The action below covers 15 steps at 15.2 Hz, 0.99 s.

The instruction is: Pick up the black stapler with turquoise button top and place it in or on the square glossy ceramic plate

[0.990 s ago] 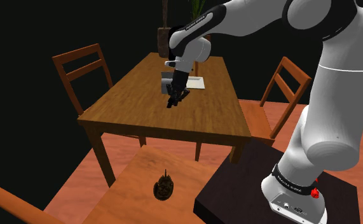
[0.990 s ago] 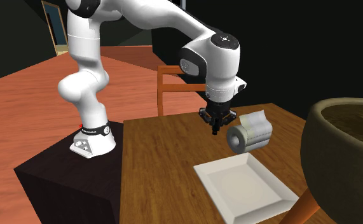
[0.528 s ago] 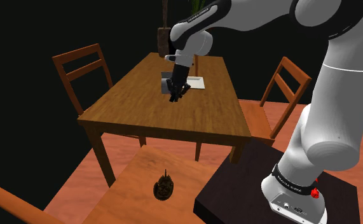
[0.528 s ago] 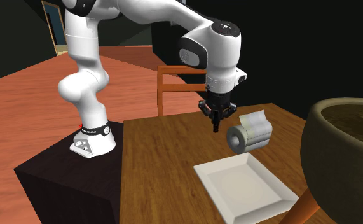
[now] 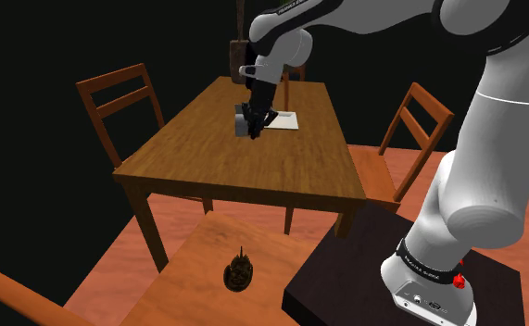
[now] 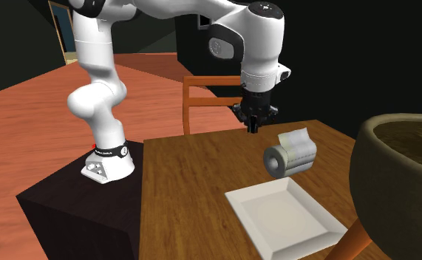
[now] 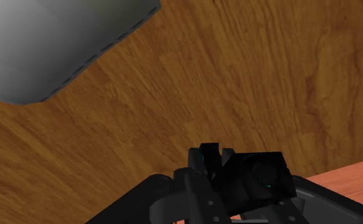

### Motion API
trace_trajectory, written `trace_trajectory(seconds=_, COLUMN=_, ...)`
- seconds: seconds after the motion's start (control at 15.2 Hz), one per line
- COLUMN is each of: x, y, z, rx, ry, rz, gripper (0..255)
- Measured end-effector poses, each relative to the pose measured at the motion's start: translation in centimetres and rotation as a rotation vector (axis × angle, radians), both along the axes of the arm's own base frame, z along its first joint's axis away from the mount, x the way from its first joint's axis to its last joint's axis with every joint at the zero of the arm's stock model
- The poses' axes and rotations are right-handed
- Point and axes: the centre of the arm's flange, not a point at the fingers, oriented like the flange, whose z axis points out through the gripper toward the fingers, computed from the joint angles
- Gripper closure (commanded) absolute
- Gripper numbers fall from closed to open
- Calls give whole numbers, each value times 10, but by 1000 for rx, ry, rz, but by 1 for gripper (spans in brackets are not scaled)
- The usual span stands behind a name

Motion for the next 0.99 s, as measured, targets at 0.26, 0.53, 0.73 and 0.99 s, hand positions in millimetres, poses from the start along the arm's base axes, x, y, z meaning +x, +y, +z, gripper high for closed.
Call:
trace_trajectory(seconds=0.26, x=2, y=-5, z=18, rx=0, ry=0, rz=0, gripper=255)
trace_trajectory(seconds=0.53, x=17, y=-49, z=23, rx=0, ry=0, rz=-1, gripper=255)
trace_trajectory(seconds=0.73, x=33, y=-85, z=23, rx=0, ry=0, rz=-2, gripper=255)
trace_trajectory(seconds=0.99, x=52, y=-135, z=28, rx=0, ry=-3, rz=-1, gripper=255)
